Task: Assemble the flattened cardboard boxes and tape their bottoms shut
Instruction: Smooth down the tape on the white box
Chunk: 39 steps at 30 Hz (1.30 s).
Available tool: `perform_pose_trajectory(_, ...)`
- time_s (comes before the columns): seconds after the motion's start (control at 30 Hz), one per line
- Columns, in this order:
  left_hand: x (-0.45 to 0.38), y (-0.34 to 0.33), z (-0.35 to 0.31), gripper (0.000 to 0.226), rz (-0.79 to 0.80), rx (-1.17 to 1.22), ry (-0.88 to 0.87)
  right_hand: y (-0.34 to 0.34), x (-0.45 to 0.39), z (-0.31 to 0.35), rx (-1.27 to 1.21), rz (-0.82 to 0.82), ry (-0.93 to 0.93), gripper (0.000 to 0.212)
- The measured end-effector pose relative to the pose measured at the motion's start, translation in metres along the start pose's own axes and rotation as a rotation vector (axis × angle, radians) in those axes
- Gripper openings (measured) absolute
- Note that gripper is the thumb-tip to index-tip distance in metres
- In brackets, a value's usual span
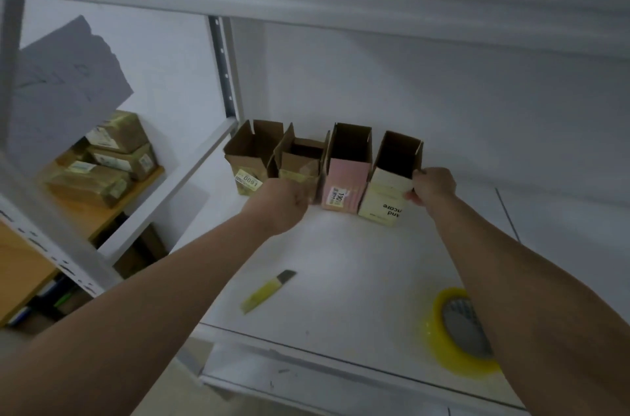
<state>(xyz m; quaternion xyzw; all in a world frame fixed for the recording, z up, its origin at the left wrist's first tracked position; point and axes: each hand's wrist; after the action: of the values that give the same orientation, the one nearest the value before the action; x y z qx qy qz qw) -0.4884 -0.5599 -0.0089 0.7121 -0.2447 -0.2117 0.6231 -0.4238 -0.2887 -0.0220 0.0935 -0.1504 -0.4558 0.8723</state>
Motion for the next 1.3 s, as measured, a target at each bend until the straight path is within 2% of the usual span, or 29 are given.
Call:
perform_pose_trajectory(0.33, -0.002, -0.004, -0.021, 0.026, -0.010, 0.014, -0.092, -0.007, -0.002, -0.008, -0.030, 0.043, -0.011, 0.037)
perform_pose_trajectory(0.57, 0.006, -0.017, -0.062, 0.033, 0.057, -0.025, -0.218, 0.044, 0.045, -0.028, 0.131, 0.143, 0.115, 0.028)
perform_pose_trajectory(0.73, 0.023, -0.051, -0.078, 0.039, 0.173, 0.058, -0.294, 0.077, 0.091, -0.051, 0.296, 0.199, 0.099, 0.020)
perform_pose_trajectory(0.83, 0.031, -0.068, -0.082, 0.041, 0.244, 0.064, -0.324, 0.085, 0.110, -0.068, 0.390, 0.219, 0.068, 0.027)
perform_pose_trajectory(0.97, 0.044, -0.079, -0.089, 0.039, 0.254, 0.121, -0.360, 0.087, 0.129, -0.085, 0.463, 0.199, 0.034, 0.040)
perform_pose_trajectory(1.3, 0.050, -0.072, -0.118, 0.038, 0.105, -0.044, -0.560, 0.111, 0.159, -0.104, 0.473, 0.036, 0.097, 0.032)
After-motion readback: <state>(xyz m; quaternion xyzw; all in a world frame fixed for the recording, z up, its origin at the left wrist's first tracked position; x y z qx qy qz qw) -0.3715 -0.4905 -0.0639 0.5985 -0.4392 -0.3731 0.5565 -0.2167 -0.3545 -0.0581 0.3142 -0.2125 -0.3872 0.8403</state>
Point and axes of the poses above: each hand's wrist, its own x-axis away from the middle knuckle, its own y-axis out of the back of the hand, z = x × y, and after that the axes turned 15 degrees about -x, right-handed
